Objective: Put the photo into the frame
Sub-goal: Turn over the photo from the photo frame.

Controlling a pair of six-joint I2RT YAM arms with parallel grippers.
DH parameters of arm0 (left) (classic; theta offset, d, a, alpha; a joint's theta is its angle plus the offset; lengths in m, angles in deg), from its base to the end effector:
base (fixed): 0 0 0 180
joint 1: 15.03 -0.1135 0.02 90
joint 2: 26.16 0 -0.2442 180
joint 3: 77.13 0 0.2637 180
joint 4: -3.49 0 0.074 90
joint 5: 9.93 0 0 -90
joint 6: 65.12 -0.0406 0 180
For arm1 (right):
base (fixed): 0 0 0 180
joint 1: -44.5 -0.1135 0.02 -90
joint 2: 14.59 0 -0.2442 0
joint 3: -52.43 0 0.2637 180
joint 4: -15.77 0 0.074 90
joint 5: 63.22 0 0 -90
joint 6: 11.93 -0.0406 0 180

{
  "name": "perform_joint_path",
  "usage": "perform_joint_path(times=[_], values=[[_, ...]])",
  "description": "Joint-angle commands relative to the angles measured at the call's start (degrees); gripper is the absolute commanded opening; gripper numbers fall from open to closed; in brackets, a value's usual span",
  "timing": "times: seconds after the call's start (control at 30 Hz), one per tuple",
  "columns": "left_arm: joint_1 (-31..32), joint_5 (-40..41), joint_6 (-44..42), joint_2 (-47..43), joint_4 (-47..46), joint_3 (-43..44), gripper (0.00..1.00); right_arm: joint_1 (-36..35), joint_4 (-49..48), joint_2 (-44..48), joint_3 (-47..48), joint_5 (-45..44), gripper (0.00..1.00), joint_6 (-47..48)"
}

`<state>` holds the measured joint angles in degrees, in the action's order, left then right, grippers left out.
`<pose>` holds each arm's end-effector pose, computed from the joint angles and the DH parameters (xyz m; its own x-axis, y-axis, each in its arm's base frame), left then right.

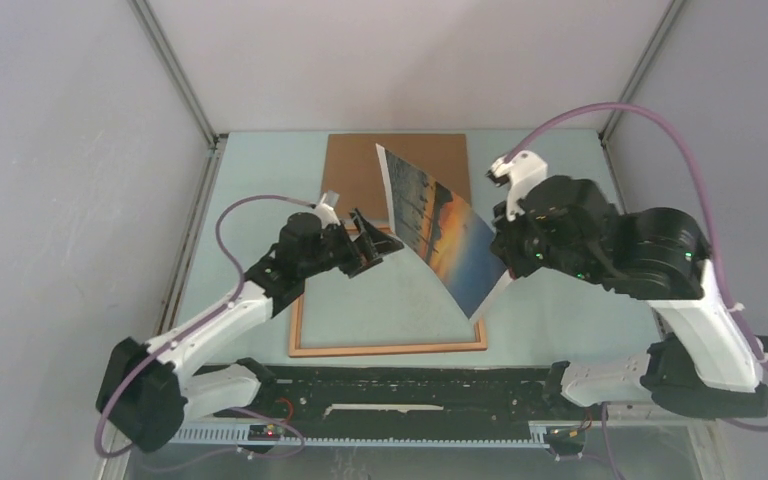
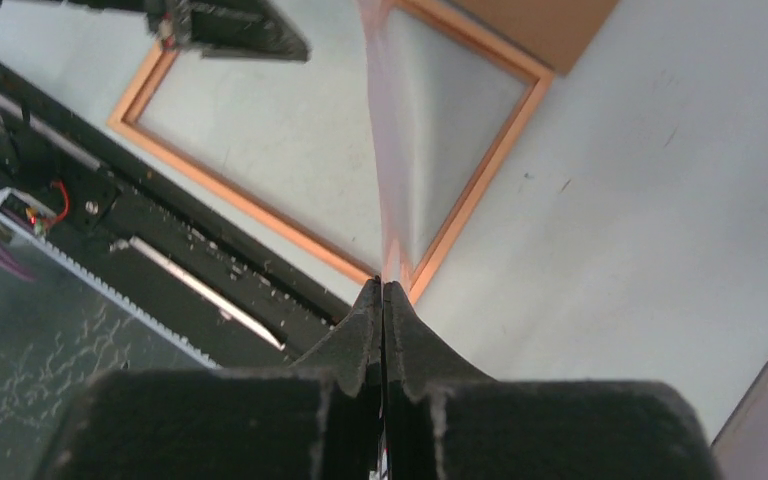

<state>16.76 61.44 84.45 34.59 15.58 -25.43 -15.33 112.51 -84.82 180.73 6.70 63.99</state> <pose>0.2193 -0.1512 0.2445 -0.8041 -0.4629 -0.3731 0.1168 0.4923 -0.8626 0.0947 0.1351 0.4970 -0.4694 -0.3528 -0.8095 -0.5805 0.8140 -0.0181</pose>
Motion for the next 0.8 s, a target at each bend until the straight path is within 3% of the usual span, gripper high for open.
perform_joint_path(times=[0.0, 0.2, 0.33, 0.43, 0.77], values=[[0.9, -4.4, 4.8, 5.6, -14.0, 7.1, 1.00, -6.5, 3.3, -3.1, 1.9, -5.8, 0.00, -9.0], [-1.3, -5.8, 2.7, 5.2, -9.2, 9.5, 1.00, -12.8, 0.1, -14.0, 6.5, -6.2, 0.00, -8.9], [-7.5, -7.6, 0.0, -0.9, -1.8, 7.3, 1.00, -14.1, 0.0, -24.5, 14.3, -4.0, 0.00, -8.7], [-12.5, -8.8, -4.0, -5.7, 8.2, 6.5, 1.00, -16.4, 3.4, -32.0, 21.6, -7.1, 0.00, -11.1], [-30.5, -10.7, -8.3, -16.7, 23.2, -2.3, 0.99, -21.5, -1.7, -42.7, 21.3, -13.8, 0.00, -19.0]])
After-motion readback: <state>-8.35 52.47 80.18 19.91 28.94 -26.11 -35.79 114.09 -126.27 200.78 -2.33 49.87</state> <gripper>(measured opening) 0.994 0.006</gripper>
